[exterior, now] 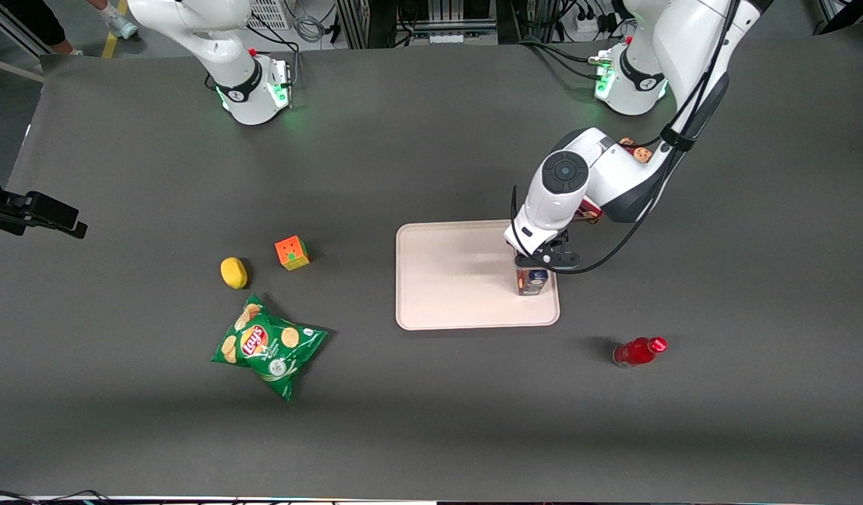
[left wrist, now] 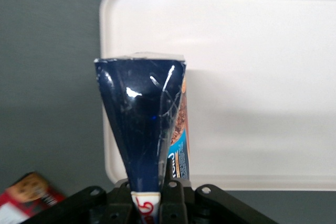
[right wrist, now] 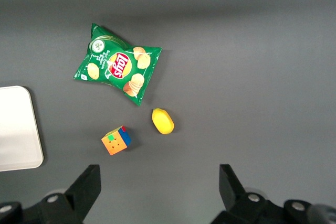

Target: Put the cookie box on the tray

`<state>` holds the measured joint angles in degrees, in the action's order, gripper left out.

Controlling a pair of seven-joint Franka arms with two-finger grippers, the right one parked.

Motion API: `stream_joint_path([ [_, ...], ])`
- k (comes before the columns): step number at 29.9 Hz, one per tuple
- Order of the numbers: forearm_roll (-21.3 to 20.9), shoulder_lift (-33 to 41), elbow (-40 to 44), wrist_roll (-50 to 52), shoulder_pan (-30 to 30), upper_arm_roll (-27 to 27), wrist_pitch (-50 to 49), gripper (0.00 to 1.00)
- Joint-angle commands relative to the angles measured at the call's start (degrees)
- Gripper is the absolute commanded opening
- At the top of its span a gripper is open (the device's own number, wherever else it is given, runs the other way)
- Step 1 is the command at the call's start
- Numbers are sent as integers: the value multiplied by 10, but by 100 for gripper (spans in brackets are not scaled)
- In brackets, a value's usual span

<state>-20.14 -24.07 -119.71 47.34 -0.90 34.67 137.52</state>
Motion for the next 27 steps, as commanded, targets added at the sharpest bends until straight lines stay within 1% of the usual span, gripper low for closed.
stream_joint_path([
  [1,-14,-4,10,17,3,-7,-7,97],
  [2,-14,-5,11,17,3,-7,-7,100],
  [17,-13,-9,12,18,4,-7,-7,100],
  [21,-13,-2,30,13,5,-2,-19,100],
  [23,-9,7,48,14,6,3,-51,100],
  [27,-2,29,103,11,4,24,-161,100],
])
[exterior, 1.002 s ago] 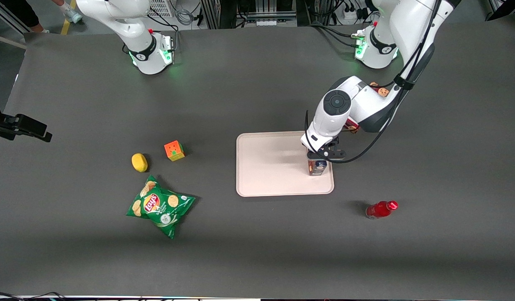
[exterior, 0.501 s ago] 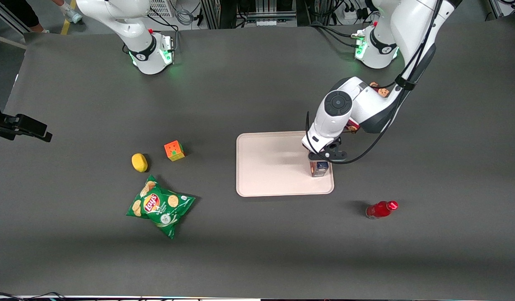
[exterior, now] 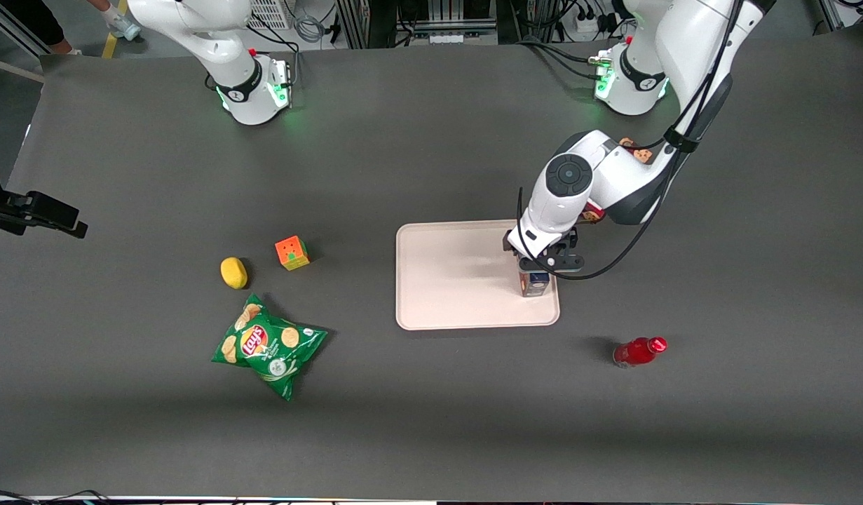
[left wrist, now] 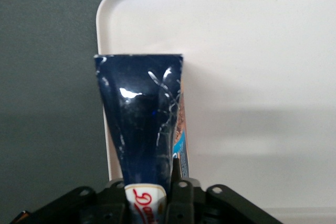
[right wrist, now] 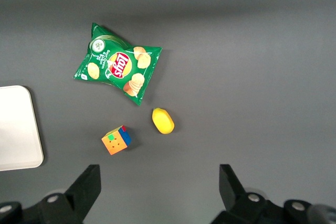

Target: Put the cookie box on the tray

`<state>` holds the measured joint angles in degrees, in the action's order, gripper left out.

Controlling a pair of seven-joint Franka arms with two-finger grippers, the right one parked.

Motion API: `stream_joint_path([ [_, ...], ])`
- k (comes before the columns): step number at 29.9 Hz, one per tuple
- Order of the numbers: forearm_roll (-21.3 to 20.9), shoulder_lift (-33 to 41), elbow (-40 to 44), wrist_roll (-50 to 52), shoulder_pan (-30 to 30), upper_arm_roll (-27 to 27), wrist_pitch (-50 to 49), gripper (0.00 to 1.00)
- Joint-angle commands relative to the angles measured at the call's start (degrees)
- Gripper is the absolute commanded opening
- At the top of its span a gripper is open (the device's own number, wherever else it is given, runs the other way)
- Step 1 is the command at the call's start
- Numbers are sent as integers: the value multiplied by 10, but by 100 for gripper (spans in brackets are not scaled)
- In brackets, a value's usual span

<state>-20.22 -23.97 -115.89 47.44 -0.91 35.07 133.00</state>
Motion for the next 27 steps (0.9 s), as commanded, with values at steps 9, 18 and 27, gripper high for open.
stream_joint_path([
  [9,69,57,285,-107,1,31,-384,100],
  [18,81,107,409,-330,-3,-84,-506,100],
  [27,141,180,350,-448,-2,-209,-488,100],
])
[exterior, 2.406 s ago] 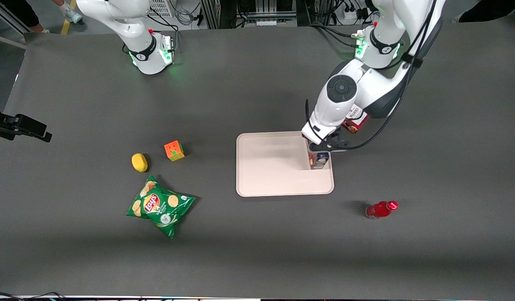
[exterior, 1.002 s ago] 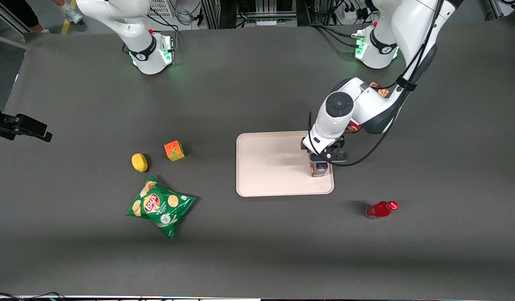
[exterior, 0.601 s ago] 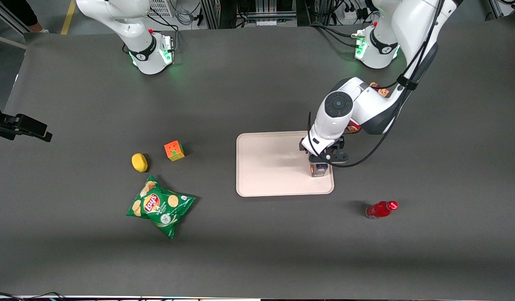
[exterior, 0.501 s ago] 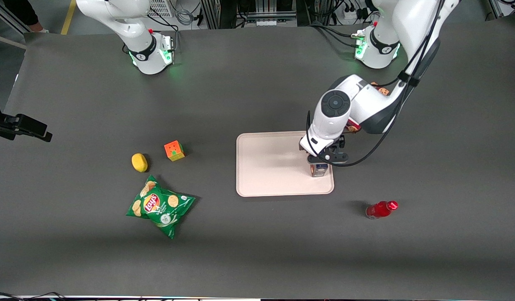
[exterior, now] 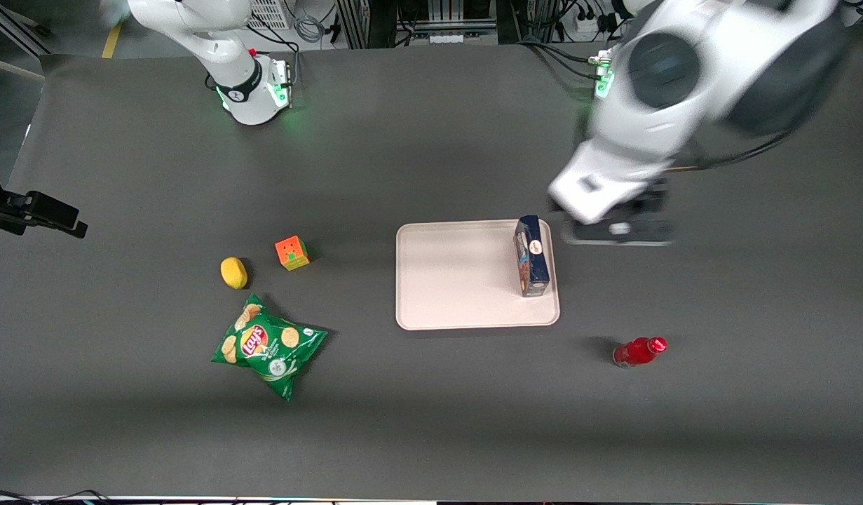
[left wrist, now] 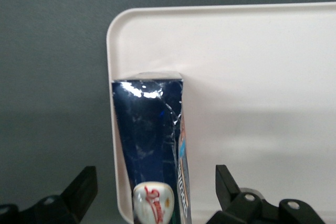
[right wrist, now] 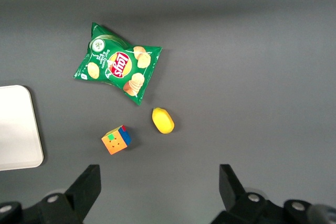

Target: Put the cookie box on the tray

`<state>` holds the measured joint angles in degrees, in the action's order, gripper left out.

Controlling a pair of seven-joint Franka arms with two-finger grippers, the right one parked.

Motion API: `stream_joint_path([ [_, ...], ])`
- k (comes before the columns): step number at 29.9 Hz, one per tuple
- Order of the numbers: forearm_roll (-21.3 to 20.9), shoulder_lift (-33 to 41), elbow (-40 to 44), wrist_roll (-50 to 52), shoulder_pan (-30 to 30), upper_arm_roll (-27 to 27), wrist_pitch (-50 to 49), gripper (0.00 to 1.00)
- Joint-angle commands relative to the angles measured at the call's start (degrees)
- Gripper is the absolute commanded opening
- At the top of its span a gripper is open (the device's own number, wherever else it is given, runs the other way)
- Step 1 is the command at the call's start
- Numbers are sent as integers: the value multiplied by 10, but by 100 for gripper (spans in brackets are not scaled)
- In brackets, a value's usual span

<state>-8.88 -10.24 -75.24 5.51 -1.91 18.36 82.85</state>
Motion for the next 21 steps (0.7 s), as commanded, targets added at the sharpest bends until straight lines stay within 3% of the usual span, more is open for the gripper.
stream_joint_path([
  [1,32,57,-81,-29,8,-48,31,100],
  [7,58,153,-256,-29,8,-78,165,100],
  [11,110,159,-266,-35,9,-102,165,100],
  [21,113,159,-264,-35,11,-101,157,100],
])
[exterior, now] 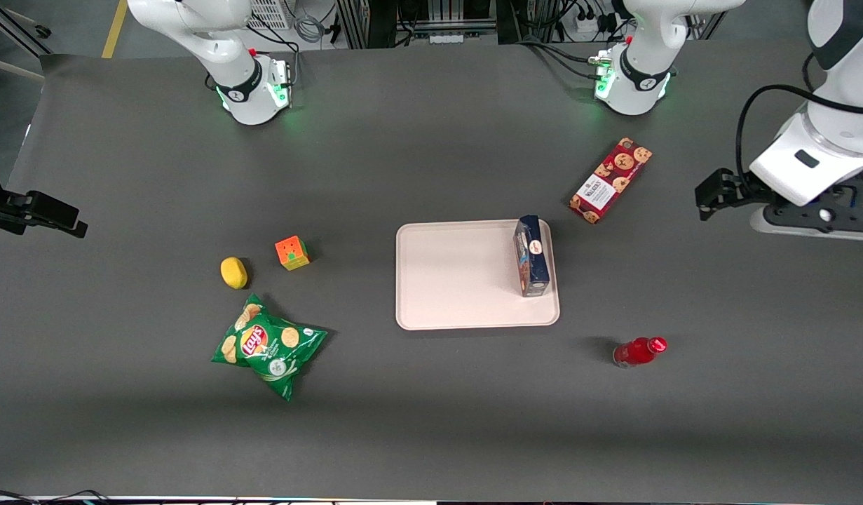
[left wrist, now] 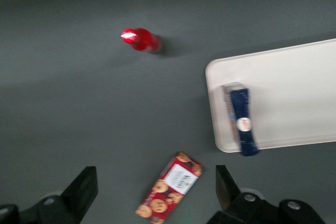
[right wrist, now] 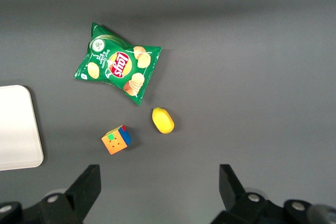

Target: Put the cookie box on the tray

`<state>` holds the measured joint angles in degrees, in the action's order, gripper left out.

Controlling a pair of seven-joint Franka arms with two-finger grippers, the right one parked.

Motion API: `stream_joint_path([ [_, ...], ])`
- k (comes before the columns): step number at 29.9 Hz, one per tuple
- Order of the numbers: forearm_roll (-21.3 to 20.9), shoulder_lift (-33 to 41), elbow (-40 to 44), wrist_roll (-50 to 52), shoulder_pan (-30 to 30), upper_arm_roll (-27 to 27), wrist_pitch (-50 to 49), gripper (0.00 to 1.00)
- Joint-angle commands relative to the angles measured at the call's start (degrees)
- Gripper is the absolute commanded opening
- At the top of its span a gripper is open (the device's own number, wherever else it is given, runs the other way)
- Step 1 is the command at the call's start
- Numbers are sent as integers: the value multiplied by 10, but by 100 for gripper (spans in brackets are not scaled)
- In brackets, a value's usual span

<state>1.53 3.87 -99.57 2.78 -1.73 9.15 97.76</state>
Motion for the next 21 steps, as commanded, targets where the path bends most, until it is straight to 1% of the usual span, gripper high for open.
stream_joint_path([
  [1,8,18,-19,-8,10,-9,5,100],
  [21,8,16,-17,-10,34,-16,-5,100],
])
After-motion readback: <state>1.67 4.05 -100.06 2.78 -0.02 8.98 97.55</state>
